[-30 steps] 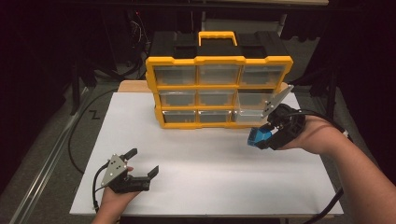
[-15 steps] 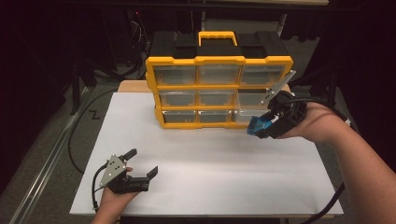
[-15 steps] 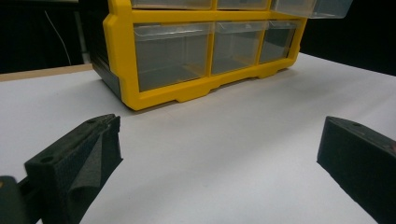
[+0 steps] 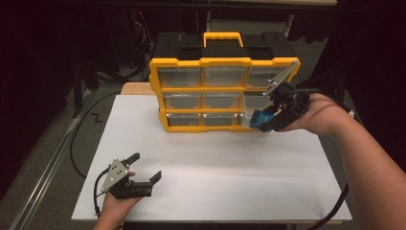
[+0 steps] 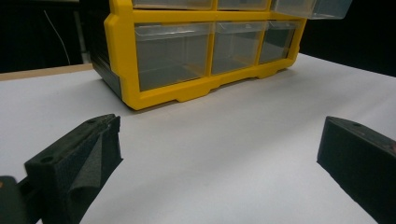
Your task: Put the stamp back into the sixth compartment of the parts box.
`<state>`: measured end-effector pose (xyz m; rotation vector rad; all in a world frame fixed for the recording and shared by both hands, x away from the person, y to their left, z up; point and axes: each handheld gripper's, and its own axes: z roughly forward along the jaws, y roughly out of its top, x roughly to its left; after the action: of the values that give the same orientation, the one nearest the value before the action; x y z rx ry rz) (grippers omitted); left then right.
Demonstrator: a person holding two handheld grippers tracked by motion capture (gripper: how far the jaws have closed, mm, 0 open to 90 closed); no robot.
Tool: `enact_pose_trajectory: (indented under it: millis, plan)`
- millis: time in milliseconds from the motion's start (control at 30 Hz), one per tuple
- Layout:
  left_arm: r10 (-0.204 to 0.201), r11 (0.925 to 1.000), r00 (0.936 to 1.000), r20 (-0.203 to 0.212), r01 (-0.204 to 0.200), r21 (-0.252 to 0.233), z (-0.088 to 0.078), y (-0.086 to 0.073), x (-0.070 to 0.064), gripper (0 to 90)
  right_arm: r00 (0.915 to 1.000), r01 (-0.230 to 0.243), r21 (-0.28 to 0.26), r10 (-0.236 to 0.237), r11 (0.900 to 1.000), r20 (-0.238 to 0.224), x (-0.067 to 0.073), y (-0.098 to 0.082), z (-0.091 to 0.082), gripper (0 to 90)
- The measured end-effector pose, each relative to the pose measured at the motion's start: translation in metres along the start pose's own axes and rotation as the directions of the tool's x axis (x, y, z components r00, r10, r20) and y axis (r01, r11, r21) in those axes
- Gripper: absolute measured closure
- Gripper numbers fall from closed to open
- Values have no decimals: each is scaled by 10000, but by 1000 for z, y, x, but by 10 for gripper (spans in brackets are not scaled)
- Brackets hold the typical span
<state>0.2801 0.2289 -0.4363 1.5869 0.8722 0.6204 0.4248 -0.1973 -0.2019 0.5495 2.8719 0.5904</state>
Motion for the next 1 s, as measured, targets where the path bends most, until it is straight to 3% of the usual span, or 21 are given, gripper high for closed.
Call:
enact_pose_trajectory:
  millis: [500, 1000]
  plan:
    - [-44, 10000, 10000, 22, 44, -1, -3, -1, 1, 3, 9994, 2, 217, -10, 9998, 354, -18, 16, 2, 437]
    - [-97, 9999, 10000, -9, 97, -69, -7, -1, 2, 3, 9971, -70, 152, 58, 9999, 756, -39, 21, 4, 437]
